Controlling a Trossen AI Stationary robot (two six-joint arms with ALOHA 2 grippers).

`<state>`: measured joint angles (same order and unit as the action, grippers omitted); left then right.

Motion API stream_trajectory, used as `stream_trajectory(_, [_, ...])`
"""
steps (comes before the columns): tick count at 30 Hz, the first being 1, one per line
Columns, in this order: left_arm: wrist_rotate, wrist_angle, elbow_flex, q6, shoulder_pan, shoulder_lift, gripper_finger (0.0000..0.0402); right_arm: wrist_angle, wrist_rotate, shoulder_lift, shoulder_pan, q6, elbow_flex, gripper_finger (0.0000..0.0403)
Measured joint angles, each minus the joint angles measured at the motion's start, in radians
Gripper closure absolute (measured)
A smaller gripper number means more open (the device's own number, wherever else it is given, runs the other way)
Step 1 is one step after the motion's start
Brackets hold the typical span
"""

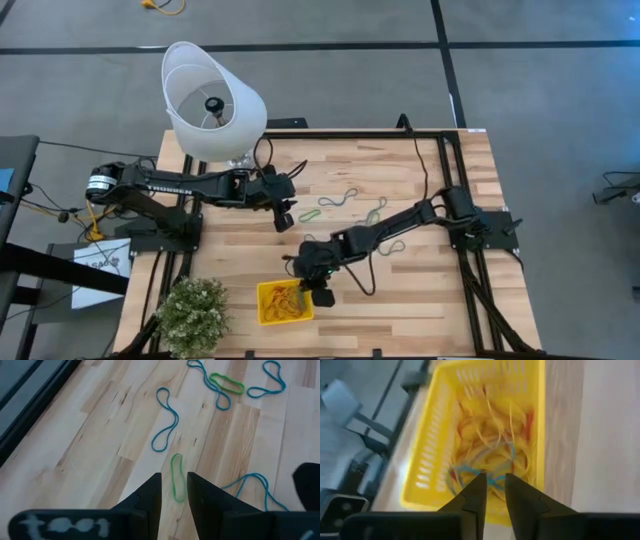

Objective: Pick and place items into bin
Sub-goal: Put the blue rubber band into the yellow bin

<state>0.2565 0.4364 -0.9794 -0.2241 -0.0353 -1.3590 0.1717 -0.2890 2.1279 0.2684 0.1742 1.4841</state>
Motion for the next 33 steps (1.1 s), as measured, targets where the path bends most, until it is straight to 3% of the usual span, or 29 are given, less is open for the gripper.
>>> stream_trajectory(9, [-0.007,0.002,0.0,-0.038,0.0,0.0,0.0319,0.102,0.0,-0.167,-0.039,-0.015,0.002,0.0332])
stream_trajectory(14, [-0.014,0.01,0.0,-0.047,0.0,0.0,0.0319,0.339,0.009,-0.318,-0.085,-0.102,0.002,0.0332])
stream_trajectory(19, [-0.023,0.02,0.0,-0.06,0.002,0.0,0.0319,0.528,0.091,-0.452,-0.157,-0.122,-0.027,0.0332])
stream_trajectory(23, [-0.117,0.024,0.0,-0.055,0.006,0.0,0.0319,0.602,0.108,-0.583,-0.237,-0.122,-0.097,0.0332])
stream_trajectory(27, [-0.219,0.022,0.0,0.067,0.036,0.0,0.0319,0.599,0.108,-0.733,-0.34,-0.123,-0.193,0.0332])
stream_trajectory(33, [-0.218,-0.04,0.002,0.137,0.089,-0.026,0.0319,0.444,0.108,-0.91,-0.496,-0.112,-0.424,0.0332])
